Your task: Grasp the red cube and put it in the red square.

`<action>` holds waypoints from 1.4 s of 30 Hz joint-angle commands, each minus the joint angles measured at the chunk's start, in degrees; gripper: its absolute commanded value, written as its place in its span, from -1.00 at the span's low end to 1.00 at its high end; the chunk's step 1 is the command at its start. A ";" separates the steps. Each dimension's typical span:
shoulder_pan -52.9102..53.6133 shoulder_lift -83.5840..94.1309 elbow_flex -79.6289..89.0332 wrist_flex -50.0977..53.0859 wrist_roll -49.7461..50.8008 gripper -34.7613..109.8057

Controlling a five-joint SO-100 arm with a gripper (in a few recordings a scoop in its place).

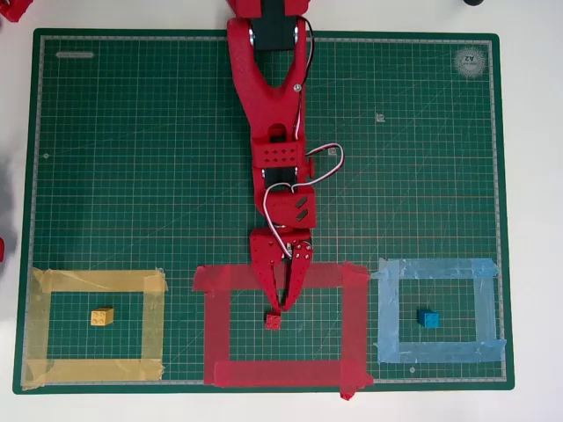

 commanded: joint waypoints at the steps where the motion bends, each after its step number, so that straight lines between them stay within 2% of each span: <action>1: 0.26 2.64 -1.76 -2.20 -1.41 -0.54; 32: 1.58 3.25 -2.20 -2.20 -1.41 -0.54; 38: 0.79 9.32 4.13 -2.20 -1.41 -0.54; 42: -0.62 22.06 15.64 -0.09 -0.97 -0.54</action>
